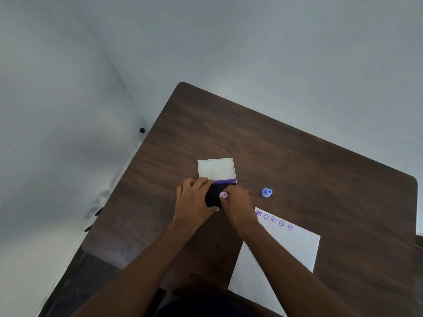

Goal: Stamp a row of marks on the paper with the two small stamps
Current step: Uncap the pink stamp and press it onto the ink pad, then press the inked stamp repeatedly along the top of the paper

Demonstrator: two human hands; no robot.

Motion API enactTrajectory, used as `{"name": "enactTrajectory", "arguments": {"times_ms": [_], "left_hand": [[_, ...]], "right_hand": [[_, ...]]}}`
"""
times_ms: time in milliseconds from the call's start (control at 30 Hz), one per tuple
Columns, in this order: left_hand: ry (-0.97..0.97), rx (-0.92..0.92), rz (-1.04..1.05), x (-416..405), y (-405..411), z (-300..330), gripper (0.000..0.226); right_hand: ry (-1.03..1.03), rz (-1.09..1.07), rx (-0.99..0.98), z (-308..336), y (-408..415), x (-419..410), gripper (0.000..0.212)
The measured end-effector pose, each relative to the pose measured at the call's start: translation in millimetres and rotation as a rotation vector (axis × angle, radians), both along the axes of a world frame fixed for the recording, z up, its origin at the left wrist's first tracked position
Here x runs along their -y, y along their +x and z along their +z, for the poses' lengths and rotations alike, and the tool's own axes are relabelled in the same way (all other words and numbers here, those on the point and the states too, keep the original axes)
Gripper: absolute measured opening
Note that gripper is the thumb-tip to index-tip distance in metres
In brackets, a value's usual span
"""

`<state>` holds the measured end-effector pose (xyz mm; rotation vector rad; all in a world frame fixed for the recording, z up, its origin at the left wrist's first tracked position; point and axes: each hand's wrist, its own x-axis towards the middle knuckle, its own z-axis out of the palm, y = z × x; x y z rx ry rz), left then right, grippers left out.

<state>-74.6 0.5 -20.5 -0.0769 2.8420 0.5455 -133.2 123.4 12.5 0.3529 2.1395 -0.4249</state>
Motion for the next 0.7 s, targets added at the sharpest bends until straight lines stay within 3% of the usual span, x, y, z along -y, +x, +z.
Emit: {"name": "enactTrajectory", "arguments": {"times_ms": [200,267,333,400,467,533,700], "left_hand": [[-0.003,0.01,0.009,-3,2,1,0.078],[-0.006,0.009,0.007,-4,4,2,0.079],[-0.009,0.004,0.004,-4,5,3,0.08],[-0.019,-0.013,0.002,-4,7,5,0.079],[-0.035,-0.045,0.005,-5,8,8,0.072],[-0.027,-0.093,0.015,-8,11,12,0.064],[0.035,-0.162,-0.001,-19,20,20,0.049]], "right_hand": [[-0.029,-0.114,0.038,-2,4,-4,0.046],[-0.099,-0.165,-0.079,-2,15,-10,0.043],[-0.213,-0.269,-0.353,-1,32,-18,0.034],[-0.357,-0.481,-0.449,1,43,-28,0.029],[-0.696,-0.911,-0.22,7,45,-39,0.023],[-1.041,-1.205,0.065,19,48,-51,0.023],[-1.48,-1.32,0.227,38,58,-70,0.025]]}}
